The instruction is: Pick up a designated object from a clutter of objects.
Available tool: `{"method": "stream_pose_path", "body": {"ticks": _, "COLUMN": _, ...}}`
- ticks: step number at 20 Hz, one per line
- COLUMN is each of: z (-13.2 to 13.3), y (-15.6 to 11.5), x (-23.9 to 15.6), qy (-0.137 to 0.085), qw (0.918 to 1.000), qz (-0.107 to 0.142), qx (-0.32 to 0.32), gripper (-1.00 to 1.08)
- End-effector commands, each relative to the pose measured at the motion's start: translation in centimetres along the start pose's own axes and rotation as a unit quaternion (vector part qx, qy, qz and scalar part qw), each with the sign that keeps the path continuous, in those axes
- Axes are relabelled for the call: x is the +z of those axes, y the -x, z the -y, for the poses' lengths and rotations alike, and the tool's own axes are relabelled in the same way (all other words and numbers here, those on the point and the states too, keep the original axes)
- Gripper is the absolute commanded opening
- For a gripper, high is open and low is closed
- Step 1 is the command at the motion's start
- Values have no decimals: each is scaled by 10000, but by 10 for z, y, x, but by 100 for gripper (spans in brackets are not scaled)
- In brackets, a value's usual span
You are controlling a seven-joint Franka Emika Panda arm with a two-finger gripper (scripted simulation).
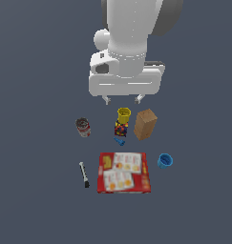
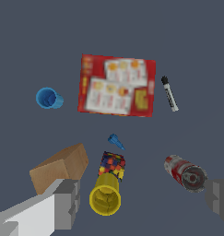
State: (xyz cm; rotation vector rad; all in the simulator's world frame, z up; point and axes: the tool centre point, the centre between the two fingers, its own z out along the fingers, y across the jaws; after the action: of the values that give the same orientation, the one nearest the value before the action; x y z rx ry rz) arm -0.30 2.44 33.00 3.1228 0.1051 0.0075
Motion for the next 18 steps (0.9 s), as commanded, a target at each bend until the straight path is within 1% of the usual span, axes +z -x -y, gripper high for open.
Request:
{"method": "stream_pose_path", "body": {"ticks": 1, "z": 0, "y": 0, "x": 0, "qy": 0, "qw": 10000, "qz": 0, "qx": 0, "gripper": 100}}
{"method": "stream_pose_path", "body": {"ticks": 9, "z": 10, "y": -5, "x": -7, "qy": 86, "qw": 9999, "qz": -24, "qx": -78, "gripper": 100}}
{"method": "stream_pose_path", "body": {"ticks": 18, "z": 9, "y": -5, "x": -5, "qy": 85, "qw": 9999, "qz": -24, "qx": -66, "gripper": 100}}
